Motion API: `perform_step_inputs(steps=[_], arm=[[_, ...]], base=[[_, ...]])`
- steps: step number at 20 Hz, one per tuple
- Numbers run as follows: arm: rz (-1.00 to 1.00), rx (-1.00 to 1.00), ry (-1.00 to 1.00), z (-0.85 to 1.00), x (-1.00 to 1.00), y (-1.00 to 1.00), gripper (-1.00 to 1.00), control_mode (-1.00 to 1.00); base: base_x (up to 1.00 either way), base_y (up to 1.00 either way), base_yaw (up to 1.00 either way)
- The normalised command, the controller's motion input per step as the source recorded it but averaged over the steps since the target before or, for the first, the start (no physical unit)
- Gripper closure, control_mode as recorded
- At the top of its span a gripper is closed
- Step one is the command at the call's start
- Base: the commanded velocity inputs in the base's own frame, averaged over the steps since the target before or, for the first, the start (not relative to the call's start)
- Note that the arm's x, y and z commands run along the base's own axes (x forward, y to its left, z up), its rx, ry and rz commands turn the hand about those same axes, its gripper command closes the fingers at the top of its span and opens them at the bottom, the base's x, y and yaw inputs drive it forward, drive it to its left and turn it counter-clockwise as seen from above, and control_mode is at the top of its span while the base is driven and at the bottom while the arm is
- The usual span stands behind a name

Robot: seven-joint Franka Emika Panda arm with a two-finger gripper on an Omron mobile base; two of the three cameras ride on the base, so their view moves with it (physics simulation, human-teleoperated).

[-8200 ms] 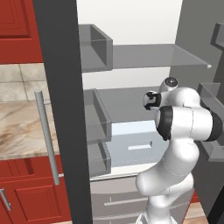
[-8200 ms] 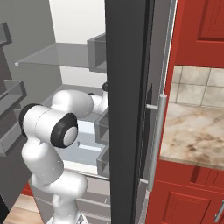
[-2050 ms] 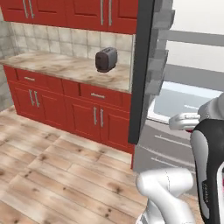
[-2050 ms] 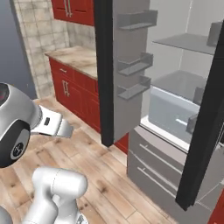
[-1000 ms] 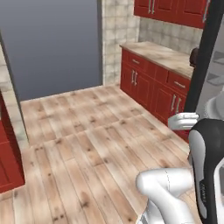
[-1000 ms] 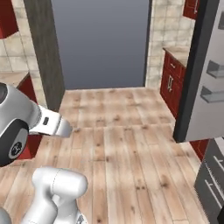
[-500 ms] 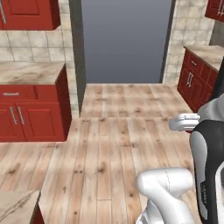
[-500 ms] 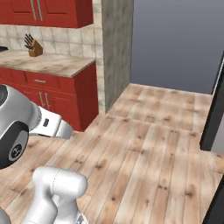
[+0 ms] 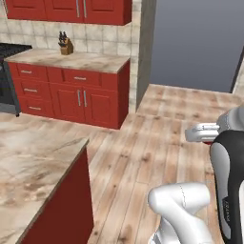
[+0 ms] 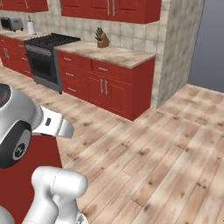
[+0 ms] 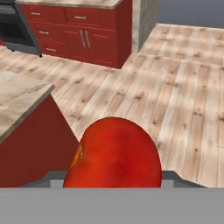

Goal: Take the cheese, fish, and tomato from the fridge and place them on the plate on the dining counter to create an appetizer plate.

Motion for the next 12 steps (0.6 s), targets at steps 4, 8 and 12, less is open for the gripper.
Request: perform_step_inputs(steps=[4,8,12], arm=[[0.0,0.0,0.0,0.0,0.0,0.0,1.0,1.0],[0.0,0.0,0.0,0.0,0.0,0.0,1.0,1.0],[0.0,0.0,0.0,0.0,0.0,0.0,1.0,1.0]], base=[[-1.0,0.47,0.3],[-1.0,0.63,0.2],[-1.0,0.83,0.16]])
